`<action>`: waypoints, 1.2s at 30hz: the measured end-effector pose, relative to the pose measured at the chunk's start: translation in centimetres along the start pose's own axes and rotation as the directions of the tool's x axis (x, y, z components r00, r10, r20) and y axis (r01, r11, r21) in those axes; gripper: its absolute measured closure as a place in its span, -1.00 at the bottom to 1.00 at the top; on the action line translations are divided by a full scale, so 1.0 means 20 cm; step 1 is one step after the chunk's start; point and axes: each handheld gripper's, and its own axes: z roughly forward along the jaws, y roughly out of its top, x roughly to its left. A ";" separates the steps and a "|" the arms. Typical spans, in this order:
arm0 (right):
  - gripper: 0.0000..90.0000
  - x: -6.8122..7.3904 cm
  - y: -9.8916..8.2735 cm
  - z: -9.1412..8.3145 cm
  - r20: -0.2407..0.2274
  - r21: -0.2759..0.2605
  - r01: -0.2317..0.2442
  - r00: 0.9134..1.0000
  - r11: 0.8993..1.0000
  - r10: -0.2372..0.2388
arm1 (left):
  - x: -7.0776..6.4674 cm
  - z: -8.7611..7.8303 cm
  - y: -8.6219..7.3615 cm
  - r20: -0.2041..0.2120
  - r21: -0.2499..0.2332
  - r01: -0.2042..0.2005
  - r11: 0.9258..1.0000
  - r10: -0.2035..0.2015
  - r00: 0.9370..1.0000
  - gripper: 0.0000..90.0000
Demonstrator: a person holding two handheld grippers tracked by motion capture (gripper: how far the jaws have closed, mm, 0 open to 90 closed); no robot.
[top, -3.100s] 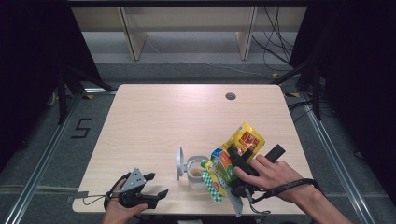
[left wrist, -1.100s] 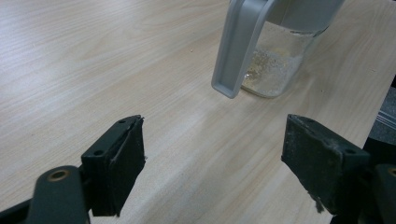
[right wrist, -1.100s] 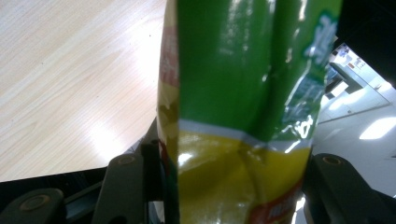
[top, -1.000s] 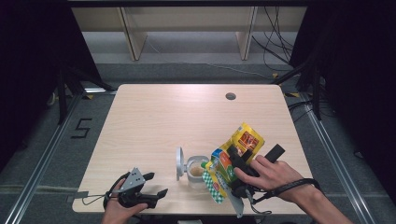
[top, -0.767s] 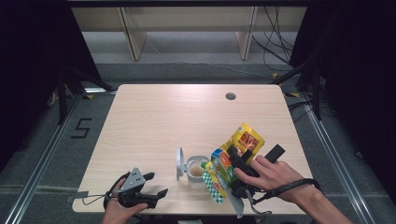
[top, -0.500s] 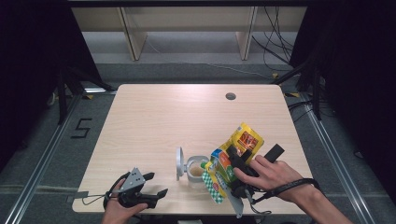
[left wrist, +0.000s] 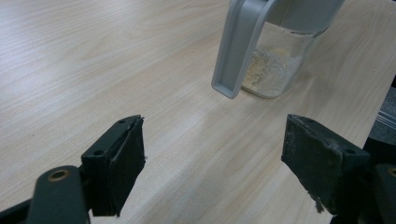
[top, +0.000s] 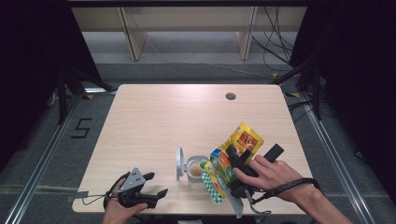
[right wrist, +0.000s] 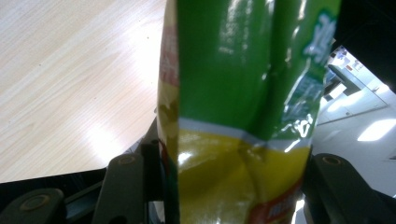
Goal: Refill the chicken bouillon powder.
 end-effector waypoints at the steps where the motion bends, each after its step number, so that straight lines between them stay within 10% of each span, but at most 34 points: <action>1: 0.13 0.00 0.00 0.00 -0.002 -0.003 0.004 1.000 1.000 -0.004 | 0.00 0.00 0.00 -0.002 0.000 0.010 1.000 -0.010 1.000 -0.54; 36: 0.14 0.00 -0.01 0.00 -0.005 0.000 -0.009 1.000 1.000 0.009 | 0.00 0.00 0.00 0.002 0.009 0.005 1.000 -0.005 1.000 -0.54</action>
